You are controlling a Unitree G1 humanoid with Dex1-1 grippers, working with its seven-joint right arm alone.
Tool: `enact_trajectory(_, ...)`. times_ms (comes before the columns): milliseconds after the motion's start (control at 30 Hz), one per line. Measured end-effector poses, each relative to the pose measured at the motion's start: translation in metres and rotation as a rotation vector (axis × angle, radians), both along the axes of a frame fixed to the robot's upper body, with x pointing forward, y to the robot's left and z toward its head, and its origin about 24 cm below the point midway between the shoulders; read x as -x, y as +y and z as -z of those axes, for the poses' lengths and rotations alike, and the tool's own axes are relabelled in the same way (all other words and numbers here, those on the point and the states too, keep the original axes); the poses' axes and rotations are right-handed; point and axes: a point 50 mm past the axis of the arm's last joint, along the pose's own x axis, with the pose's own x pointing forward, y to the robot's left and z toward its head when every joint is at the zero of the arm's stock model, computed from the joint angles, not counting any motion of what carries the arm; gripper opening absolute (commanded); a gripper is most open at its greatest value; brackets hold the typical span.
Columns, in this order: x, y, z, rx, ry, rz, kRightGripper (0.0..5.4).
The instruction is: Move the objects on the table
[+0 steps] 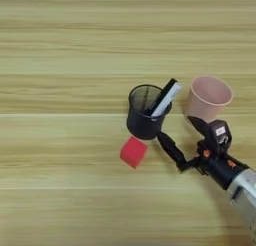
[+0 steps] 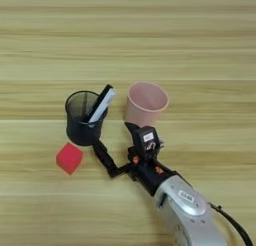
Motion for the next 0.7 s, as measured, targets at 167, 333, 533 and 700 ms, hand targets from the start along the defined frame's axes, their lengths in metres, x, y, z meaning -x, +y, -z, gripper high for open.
enact_trajectory(167,0.005,0.007,-0.004,-0.028,0.007,-0.057,5.37)
enact_trajectory(333,0.017,0.022,-0.006,-0.07,0.04,-0.181,5.37)
enact_trajectory(533,0.03,0.037,0.001,-0.066,0.088,-0.289,5.37)
enact_trajectory(700,0.031,0.043,0.007,-0.042,0.085,-0.312,5.37)
